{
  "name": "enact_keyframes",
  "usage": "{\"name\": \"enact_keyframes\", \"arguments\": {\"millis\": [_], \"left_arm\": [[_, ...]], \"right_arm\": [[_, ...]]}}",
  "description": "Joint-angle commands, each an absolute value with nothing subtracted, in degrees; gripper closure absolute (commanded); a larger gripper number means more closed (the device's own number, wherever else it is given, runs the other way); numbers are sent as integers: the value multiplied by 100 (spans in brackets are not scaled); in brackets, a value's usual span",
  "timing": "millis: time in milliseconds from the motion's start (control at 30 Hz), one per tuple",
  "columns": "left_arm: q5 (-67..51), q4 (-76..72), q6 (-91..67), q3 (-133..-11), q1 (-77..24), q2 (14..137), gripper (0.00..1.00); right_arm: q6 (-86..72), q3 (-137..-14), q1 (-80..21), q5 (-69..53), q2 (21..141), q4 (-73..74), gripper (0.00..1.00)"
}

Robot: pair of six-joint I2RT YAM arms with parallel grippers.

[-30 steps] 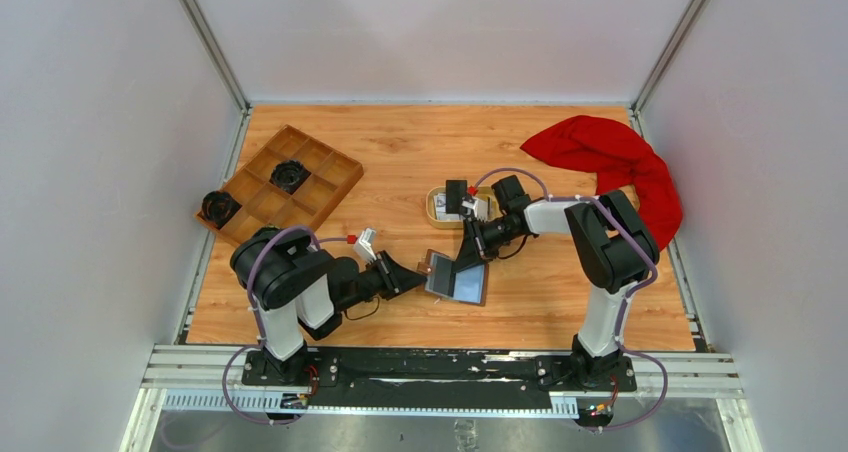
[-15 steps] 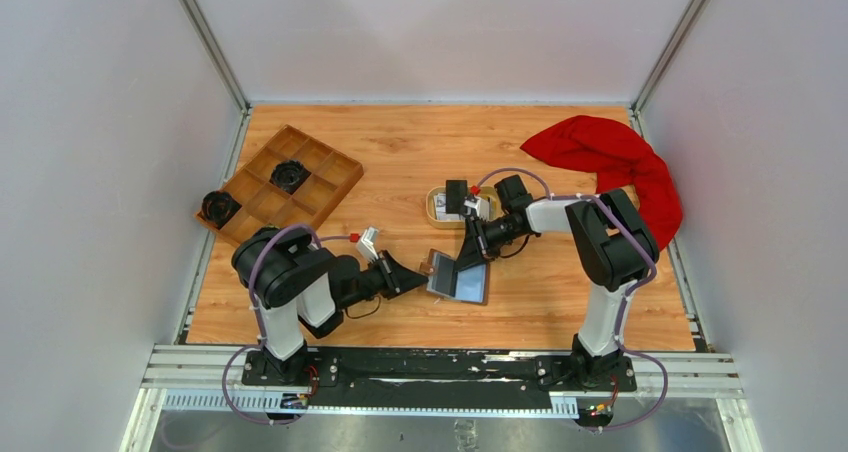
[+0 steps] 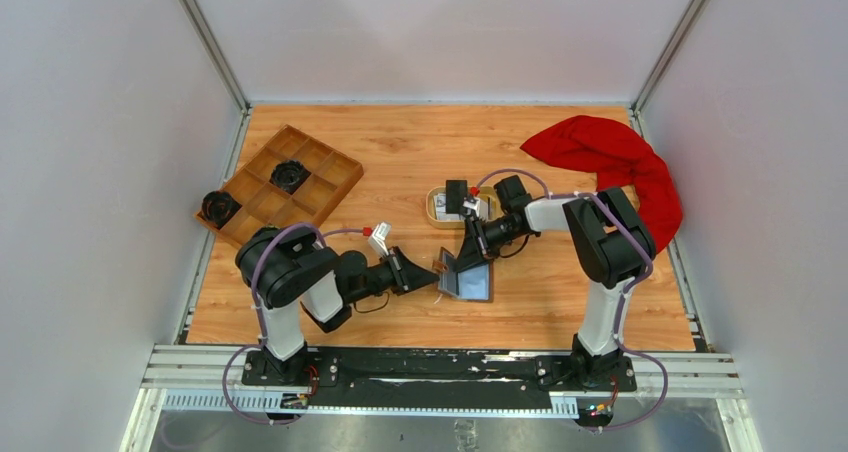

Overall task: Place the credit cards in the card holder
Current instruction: Insert the credit card into the card holder.

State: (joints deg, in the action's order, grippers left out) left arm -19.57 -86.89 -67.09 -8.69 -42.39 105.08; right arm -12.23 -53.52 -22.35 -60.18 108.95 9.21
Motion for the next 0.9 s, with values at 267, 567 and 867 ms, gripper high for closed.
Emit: {"name": "enact_keyframes", "arguments": {"millis": [267, 567, 867], "left_arm": [[-1818, -8630, -6749, -1303, -4710, 10647, 100], [-1630, -8507, -6728, -1341, -4790, 10577, 100], [-1511, -8480, -6703, -1289, -4790, 10692, 100]], "right_arm": [[51, -5809, -2010, -6668, 11245, 2003, 60], [958, -5950, -1691, -6767, 11334, 2672, 58], [1331, -6060, -1565, -6929, 11242, 3014, 57]]}}
